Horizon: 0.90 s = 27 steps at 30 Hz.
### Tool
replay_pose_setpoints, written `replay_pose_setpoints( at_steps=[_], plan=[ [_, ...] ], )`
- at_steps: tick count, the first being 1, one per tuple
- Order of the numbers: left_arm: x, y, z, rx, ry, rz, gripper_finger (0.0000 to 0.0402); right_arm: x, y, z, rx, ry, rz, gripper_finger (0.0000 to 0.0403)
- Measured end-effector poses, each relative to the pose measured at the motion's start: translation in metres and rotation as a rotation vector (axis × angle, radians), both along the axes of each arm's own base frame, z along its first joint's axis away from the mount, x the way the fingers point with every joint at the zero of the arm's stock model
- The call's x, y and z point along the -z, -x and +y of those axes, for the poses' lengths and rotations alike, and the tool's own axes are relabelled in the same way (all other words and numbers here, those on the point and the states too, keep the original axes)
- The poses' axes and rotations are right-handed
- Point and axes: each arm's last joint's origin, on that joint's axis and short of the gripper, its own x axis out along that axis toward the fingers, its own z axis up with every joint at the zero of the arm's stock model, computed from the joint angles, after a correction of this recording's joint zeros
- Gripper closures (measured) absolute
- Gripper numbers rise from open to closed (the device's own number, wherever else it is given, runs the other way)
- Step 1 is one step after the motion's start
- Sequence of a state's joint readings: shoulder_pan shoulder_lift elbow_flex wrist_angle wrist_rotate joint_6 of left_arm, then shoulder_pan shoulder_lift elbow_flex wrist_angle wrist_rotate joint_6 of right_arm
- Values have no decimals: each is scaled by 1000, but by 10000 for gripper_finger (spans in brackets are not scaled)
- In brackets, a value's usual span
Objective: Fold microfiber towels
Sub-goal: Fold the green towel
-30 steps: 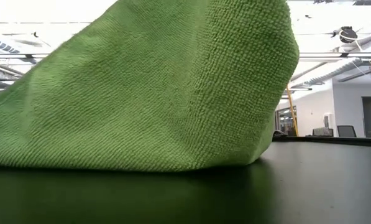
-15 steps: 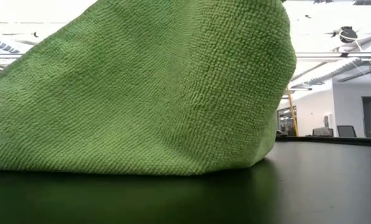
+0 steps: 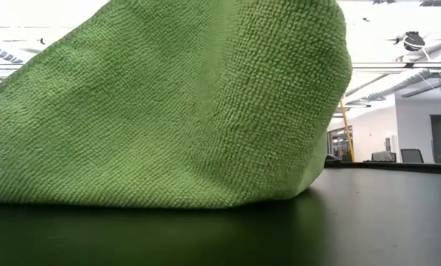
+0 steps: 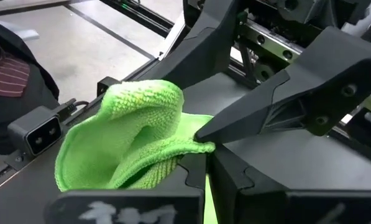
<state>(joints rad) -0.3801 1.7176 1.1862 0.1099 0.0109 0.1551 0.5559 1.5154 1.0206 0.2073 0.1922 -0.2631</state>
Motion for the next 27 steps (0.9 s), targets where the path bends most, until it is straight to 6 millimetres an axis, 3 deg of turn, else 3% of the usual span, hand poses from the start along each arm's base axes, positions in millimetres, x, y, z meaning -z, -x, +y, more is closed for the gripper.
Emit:
replay_pose_setpoints(
  at_steps=[4, 7, 9, 12, 17, 27],
  plan=[
    [2, 2, -2, -57, -39, 11, 210, -2, 5, 5, -36, -8, 13, 403],
    [17, 0, 9, -213, -137, 64, 210, -28, 10, 18, -135, -83, -75, 403],
    [17, 1, 10, -274, -170, 64, 210, -36, 13, 25, -178, -78, -102, 403],
    [6, 1, 7, -232, -115, 16, 210, -30, 13, 28, -195, -42, -63, 403],
    [13, 1, 9, -205, -111, 54, 210, -35, 13, 27, -176, -94, -52, 403],
    [22, 13, -1, -153, -109, 199, 210, -17, 10, 17, -50, -175, 162, 399]
  ],
)
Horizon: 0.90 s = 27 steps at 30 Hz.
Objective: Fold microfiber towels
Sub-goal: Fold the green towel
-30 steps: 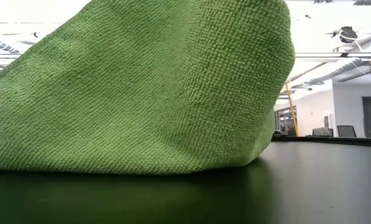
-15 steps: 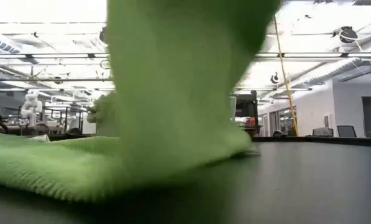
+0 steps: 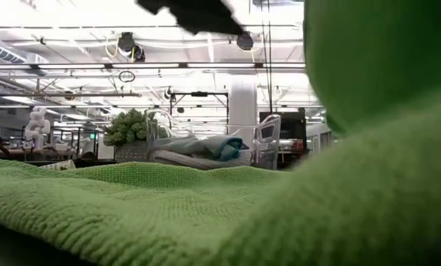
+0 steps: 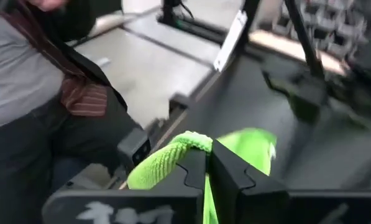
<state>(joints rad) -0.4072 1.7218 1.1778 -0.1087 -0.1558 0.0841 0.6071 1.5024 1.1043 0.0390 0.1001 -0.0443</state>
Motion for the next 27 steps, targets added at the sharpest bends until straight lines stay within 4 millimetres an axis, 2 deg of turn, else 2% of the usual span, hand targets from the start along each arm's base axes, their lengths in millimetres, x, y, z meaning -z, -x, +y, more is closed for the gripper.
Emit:
replay_pose_setpoints(
  at_steps=[5, 9, 14, 18, 22, 27],
  plan=[
    [15, 12, -1, -52, 59, 181, 210, 5, 4, 2, -7, -61, 101, 363],
    [37, 22, -4, -51, 100, 263, 210, 6, 8, 7, -12, -90, 127, 303],
    [62, 35, -6, 3, 192, 266, 211, 6, 10, 10, 1, -125, 150, 215],
    [79, 44, -4, 4, 245, 239, 211, 8, 11, 9, 34, -154, 192, 164],
    [96, 53, 8, -52, 270, 274, 211, 11, 11, 6, 86, -193, 254, 144],
    [113, 63, 26, -159, 319, 329, 211, 18, 15, 3, 143, -198, 361, 148]
  ],
)
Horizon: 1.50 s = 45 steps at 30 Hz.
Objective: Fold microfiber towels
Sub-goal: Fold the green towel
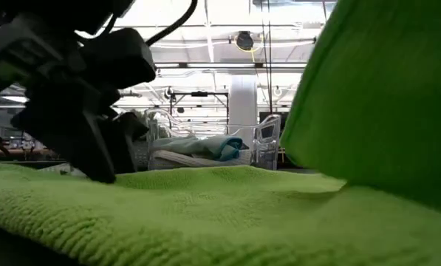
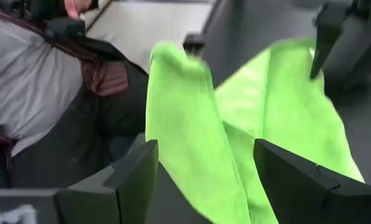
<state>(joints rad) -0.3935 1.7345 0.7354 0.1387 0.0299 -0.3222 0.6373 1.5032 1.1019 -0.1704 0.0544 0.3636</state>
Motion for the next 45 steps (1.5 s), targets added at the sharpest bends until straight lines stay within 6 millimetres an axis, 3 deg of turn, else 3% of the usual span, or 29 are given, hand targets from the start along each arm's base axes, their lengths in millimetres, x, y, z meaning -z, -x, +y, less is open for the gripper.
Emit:
replay_pose_setpoints(
  at_steps=[6, 12, 18, 24, 28, 34, 41, 45],
  plan=[
    [18, 19, 8, -107, 37, 53, 211, 5, 3, -3, 57, 55, 38, 153],
    [23, 31, 0, -222, 45, 70, 211, 16, 6, -11, 154, 174, 46, 154],
    [25, 38, -7, -308, -7, 68, 211, 48, 7, -31, 229, 220, 56, 154],
    [4, 39, -13, -125, -63, -110, 211, 83, 12, -53, 281, 197, 33, 154],
    [-25, 34, -16, -82, -59, -253, 211, 98, 19, -60, 292, 170, 2, 154],
    [-35, 20, -11, -50, -76, -293, 211, 109, 25, -64, 284, 139, -62, 154],
    [-19, 0, -9, 36, 4, -202, 211, 111, 27, -66, 276, 135, -96, 154],
    [2, -7, -8, 42, -11, -127, 211, 109, 26, -65, 278, 121, -116, 154]
  ],
)
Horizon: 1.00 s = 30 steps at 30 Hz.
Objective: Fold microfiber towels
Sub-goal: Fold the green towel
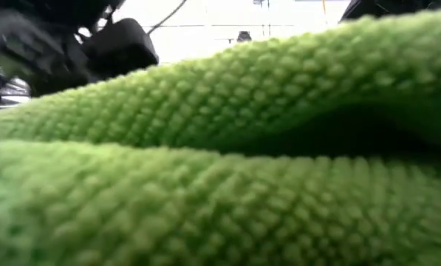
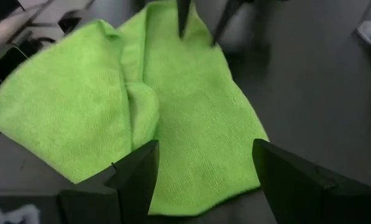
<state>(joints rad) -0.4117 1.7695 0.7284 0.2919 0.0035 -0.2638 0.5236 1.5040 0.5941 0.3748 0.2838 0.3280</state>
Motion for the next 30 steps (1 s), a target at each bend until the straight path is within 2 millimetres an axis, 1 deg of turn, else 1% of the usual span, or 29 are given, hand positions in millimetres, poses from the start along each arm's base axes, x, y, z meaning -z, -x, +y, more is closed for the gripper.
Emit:
replay_pose_setpoints(
  at_steps=[2, 6, 11, 13, 16, 17, 19, 22, 24, 27, 30],
  plan=[
    [5, -6, 2, -25, -3, 3, 211, -1, 0, 0, 0, -4, -7, 154],
    [10, -12, 9, -94, -26, 0, 211, -1, -1, 0, 0, -7, -12, 154],
    [9, -12, 14, -131, -57, -4, 211, -1, -1, 0, 3, -12, -11, 154],
    [11, -11, 18, -203, -108, 44, 213, -1, -1, 0, 4, -13, -10, 154],
    [16, -4, 31, -383, -169, 191, 230, -1, -1, 0, 4, -13, -10, 154],
    [18, 0, 33, -425, -167, 231, 239, -1, -1, 0, 4, -13, -10, 154],
    [21, 3, 33, -471, -146, 247, 256, -1, -1, 1, 2, -11, -11, 154],
    [23, 8, 21, -474, -118, 232, 279, -1, 0, 1, -2, -5, -10, 154],
    [22, 11, 6, -440, -60, 215, 290, -1, 0, 1, -5, 0, -9, 154],
    [20, 16, -18, -347, 46, 185, 298, -1, 0, 1, -5, 1, -10, 154],
    [16, 20, -41, -228, 103, 108, 300, -1, 0, 1, -7, 4, -10, 154]
  ],
)
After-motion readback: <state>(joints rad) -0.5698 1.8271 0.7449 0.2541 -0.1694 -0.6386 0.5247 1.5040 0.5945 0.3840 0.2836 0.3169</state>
